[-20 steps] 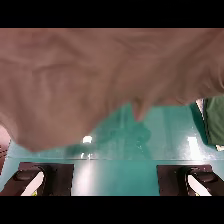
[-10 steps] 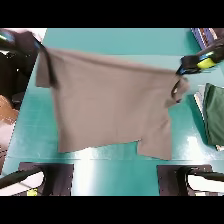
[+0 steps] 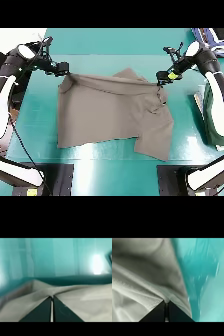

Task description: Fold the shirts.

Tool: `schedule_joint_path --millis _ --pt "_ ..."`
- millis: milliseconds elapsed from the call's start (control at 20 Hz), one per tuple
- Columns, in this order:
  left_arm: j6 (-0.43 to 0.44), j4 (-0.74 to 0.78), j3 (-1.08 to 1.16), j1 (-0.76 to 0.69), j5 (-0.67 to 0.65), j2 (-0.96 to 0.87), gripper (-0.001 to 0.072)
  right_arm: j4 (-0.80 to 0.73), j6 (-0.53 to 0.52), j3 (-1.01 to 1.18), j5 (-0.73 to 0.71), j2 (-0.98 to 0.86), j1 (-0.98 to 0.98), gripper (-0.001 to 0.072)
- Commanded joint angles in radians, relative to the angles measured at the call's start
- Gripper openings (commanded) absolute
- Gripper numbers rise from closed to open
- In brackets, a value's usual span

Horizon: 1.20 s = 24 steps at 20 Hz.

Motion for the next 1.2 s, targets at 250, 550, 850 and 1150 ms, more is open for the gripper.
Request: schedule_joint_path --millis 250,550,850,1150 --pt "0.041 -0.006 -0.001 0.010 0.036 -0.018 0.0536 0.040 0.009 0.001 -0.170 -0.008 -0.011 0.0450" --pt "0.008 0.054 -0.114 0.145 -0.241 0.175 0.0535 0.040 -0.037 -0.042 -0.036 0.166 -0.072 0.0428" --pt "-0.037 0.204 -0.721 0.242 -0.333 0.597 0.0536 0.046 -0.076 -0.371 -0.052 0.449 -0.100 0.0427" --pt "-0.068 0.218 -1.055 0.242 -0.396 0.750 0.0536 0.045 -0.076 -0.583 -0.140 0.633 -0.100 0.0427"
